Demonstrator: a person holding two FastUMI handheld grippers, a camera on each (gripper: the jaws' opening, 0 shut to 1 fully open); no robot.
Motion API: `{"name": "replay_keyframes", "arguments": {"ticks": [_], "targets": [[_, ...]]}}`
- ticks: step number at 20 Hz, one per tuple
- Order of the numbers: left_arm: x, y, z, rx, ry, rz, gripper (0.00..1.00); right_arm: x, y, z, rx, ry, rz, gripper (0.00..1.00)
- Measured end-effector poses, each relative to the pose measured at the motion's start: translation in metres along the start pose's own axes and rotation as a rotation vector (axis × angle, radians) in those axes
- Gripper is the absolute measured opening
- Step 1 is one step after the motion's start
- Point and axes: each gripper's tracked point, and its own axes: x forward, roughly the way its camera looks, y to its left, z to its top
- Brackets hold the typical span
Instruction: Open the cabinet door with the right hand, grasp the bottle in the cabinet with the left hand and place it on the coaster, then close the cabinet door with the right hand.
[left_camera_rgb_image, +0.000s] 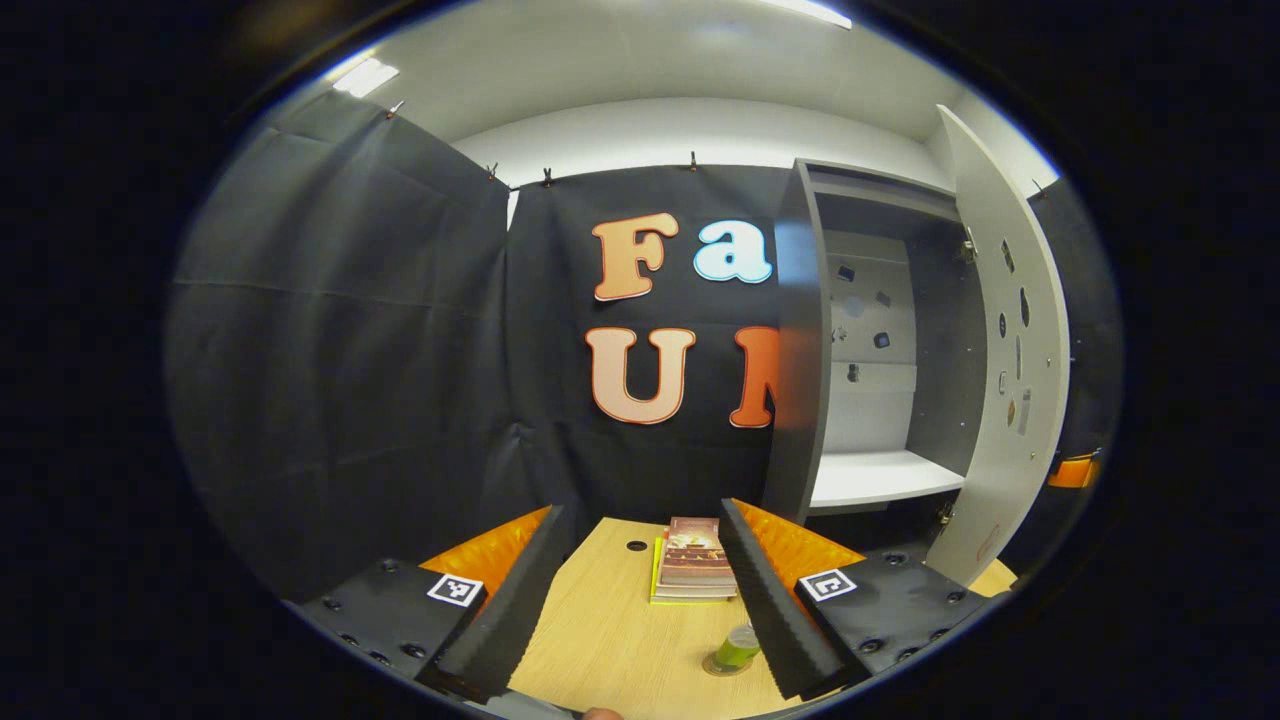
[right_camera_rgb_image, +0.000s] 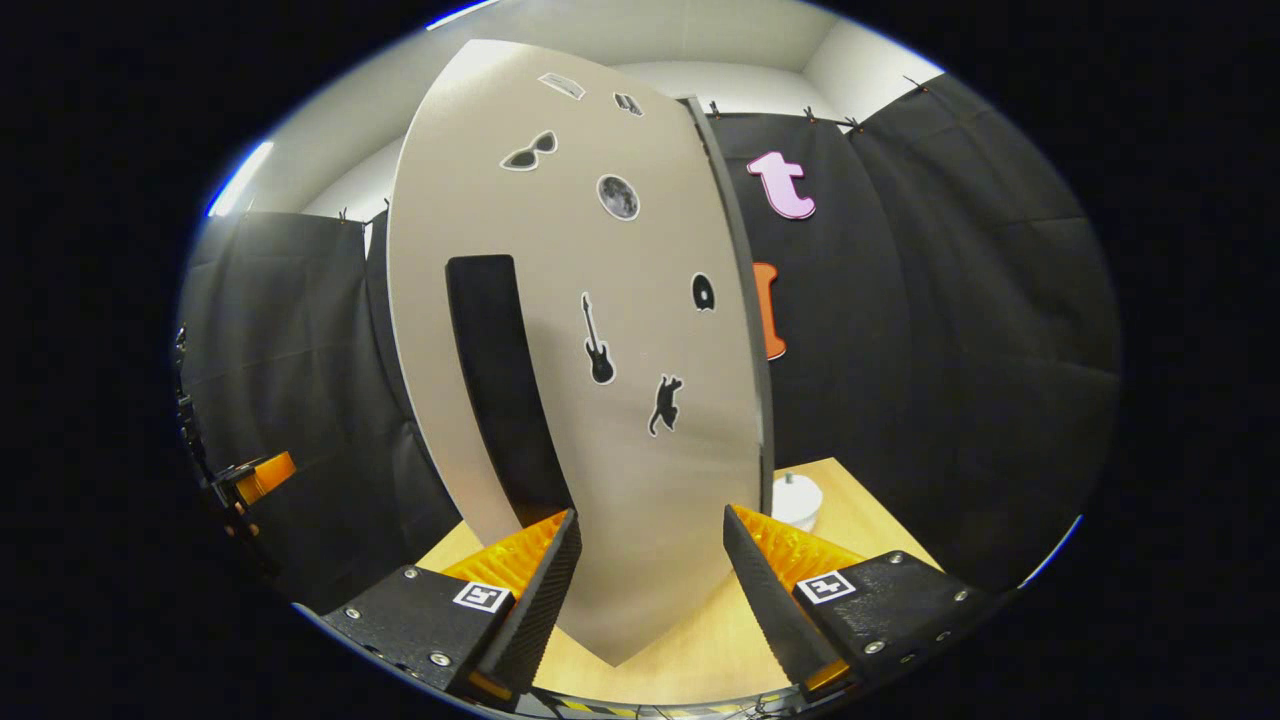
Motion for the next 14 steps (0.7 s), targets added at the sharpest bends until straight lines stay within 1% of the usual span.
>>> {"name": "replay_keyframes", "arguments": {"ticks": [3, 7, 8, 9, 11, 14], "targets": [[0.011, 0.024, 0.007, 0.002, -0.014, 0.012, 0.99, 0.018, 0.015, 0.002, 0.014, -0.002, 0.017, 0.9], [0.031, 0.055, 0.005, 0.007, -0.017, 0.025, 0.98, 0.032, 0.027, 0.012, -0.008, -0.024, 0.02, 0.91], [0.036, 0.064, 0.004, 0.01, -0.014, 0.03, 0.99, 0.033, 0.028, 0.017, -0.019, -0.04, 0.012, 0.91], [0.042, 0.07, 0.004, 0.013, -0.013, 0.033, 0.97, 0.034, 0.028, 0.022, -0.034, -0.053, -0.002, 0.91], [0.051, 0.085, 0.004, 0.017, -0.013, 0.035, 0.97, 0.043, 0.026, 0.03, -0.062, -0.078, -0.045, 0.91], [0.065, 0.098, 0.006, 0.018, -0.019, 0.032, 0.97, 0.058, 0.025, 0.036, -0.067, -0.096, -0.088, 0.89]]}}
